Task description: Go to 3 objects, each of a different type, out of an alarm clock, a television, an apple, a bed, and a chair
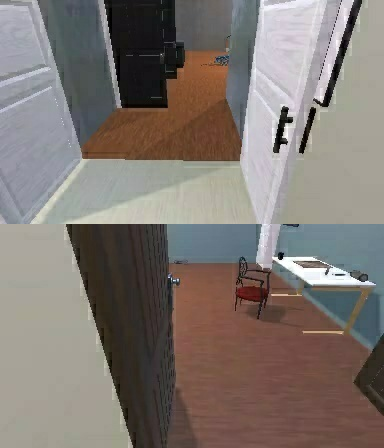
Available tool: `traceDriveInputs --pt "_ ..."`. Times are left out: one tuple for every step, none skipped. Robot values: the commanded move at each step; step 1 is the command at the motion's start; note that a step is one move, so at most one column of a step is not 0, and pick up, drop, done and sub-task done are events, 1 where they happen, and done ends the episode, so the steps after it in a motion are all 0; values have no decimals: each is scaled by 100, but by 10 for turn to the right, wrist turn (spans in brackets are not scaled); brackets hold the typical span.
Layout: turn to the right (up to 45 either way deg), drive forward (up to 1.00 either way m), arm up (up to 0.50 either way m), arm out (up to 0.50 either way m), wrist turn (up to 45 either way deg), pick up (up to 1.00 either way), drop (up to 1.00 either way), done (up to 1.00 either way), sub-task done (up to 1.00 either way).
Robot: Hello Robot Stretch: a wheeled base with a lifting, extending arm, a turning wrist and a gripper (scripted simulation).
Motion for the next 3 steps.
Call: traceDriveInputs --pt "0 100 0 0 0 0 0 0 0" --pt "30 0 0 0 0 0 0 0 0" --pt "0 100 0 0 0 0 0 0 0"
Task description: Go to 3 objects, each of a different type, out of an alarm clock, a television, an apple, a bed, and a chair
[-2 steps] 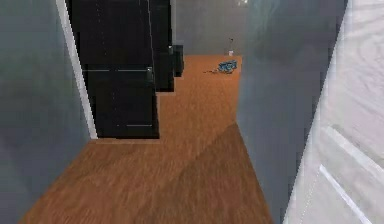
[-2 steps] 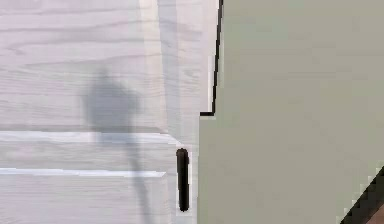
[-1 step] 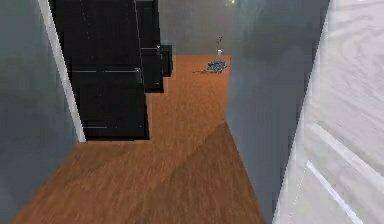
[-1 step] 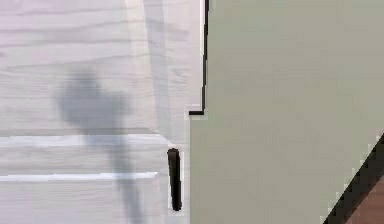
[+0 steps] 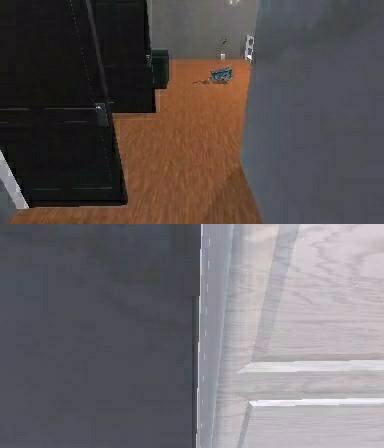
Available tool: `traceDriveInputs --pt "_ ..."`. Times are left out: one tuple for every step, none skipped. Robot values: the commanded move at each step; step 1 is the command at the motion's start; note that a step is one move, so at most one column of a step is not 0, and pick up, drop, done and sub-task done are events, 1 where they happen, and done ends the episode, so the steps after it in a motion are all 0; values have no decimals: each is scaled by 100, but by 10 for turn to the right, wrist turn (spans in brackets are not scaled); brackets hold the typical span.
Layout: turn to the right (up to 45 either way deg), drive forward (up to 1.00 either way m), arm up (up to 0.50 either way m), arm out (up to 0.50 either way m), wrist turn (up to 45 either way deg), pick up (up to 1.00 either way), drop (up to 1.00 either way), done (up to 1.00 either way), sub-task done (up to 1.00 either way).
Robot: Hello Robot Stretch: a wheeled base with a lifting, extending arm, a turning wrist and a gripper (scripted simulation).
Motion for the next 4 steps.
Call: traceDriveInputs --pt "0 10 0 0 0 0 0 0 0" --pt "0 100 0 0 0 0 0 0 0" --pt "30 0 0 0 0 0 0 0 0" --pt "0 90 0 0 0 0 0 0 0"
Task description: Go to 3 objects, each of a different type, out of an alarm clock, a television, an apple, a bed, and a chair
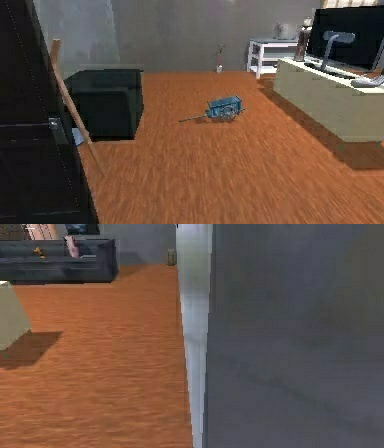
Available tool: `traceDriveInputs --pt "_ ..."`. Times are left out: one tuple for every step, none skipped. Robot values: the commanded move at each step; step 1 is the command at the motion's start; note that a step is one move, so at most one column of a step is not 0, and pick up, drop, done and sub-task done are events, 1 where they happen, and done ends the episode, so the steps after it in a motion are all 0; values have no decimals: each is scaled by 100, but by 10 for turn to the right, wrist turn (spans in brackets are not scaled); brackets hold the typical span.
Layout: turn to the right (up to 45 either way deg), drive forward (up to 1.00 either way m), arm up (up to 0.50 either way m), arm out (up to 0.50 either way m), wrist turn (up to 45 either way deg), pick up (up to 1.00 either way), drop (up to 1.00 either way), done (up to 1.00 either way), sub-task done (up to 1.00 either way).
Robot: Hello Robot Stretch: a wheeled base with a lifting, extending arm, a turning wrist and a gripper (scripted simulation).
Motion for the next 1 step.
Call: traceDriveInputs --pt "420 0 0 0 0 0 0 0 0"
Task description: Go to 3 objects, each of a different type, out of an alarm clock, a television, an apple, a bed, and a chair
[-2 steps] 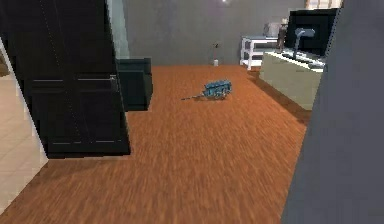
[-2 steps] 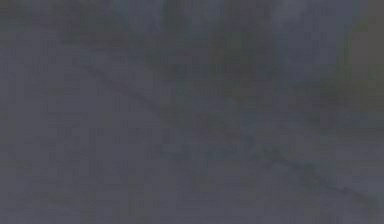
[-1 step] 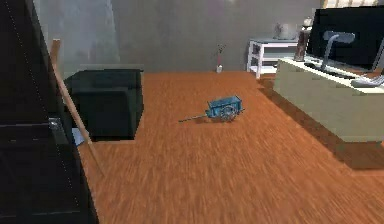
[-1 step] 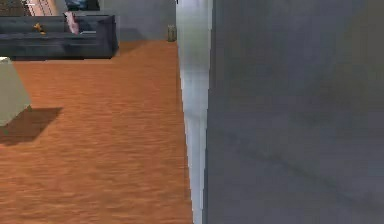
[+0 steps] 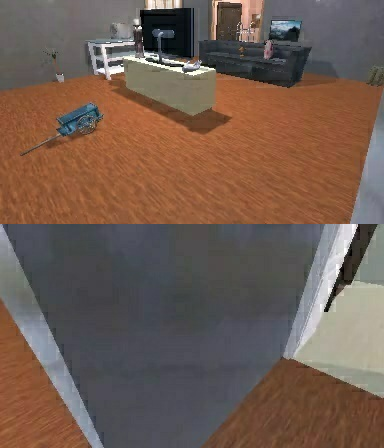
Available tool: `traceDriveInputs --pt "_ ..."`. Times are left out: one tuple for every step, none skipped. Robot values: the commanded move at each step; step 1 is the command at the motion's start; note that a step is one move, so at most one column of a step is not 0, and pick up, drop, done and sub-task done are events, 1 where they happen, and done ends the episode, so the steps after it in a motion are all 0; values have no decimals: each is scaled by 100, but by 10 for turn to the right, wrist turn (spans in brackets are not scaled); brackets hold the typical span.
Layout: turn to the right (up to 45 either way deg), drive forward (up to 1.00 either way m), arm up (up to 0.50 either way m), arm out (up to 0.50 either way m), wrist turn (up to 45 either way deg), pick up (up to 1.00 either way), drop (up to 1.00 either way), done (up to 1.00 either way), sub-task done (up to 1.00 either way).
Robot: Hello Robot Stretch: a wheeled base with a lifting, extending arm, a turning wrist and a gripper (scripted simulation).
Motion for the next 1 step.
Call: traceDriveInputs --pt "0 40 0 0 0 0 0 0 0"
